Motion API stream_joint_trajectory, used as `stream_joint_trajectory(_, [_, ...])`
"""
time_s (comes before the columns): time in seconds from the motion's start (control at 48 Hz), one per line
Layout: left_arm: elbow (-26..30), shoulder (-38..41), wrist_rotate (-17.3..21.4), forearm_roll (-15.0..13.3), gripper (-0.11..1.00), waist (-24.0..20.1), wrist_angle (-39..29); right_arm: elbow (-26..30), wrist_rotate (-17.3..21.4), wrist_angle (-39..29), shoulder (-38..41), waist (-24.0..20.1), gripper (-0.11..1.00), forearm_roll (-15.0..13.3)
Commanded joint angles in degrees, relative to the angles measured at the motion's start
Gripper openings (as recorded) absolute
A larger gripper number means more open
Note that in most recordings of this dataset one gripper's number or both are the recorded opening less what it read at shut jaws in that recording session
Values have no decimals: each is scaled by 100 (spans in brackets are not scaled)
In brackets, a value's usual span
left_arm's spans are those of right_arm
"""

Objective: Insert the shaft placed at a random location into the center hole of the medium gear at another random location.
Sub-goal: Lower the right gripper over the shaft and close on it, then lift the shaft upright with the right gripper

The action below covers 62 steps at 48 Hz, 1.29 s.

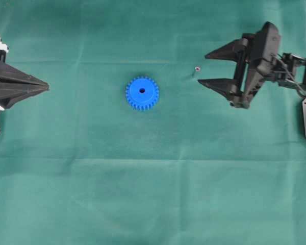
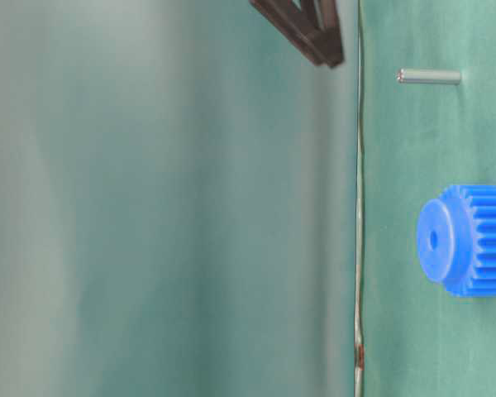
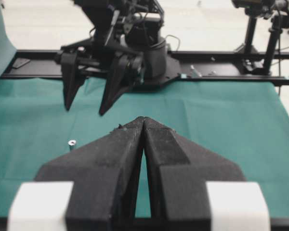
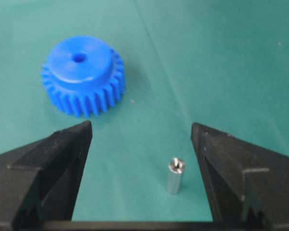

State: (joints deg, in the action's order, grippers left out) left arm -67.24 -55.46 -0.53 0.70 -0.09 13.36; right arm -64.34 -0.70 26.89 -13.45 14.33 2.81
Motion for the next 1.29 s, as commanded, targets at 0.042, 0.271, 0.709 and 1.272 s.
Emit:
stream_joint_trajectory(0.042, [132, 62, -9, 9, 0, 9, 26, 132, 97, 264, 308, 141, 85, 18])
stream_joint_trajectory(0.271, [123, 70, -9, 9, 0, 9, 26, 149, 88, 501, 791, 167, 85, 132])
stream_joint_trajectory(0.709, [123, 79, -9, 18, 0, 9, -35, 316, 88, 817, 1468, 237, 84, 246])
stream_joint_trajectory(1.272, [123, 79, -9, 9, 0, 9, -97, 316, -35, 773, 1477, 237, 13, 229])
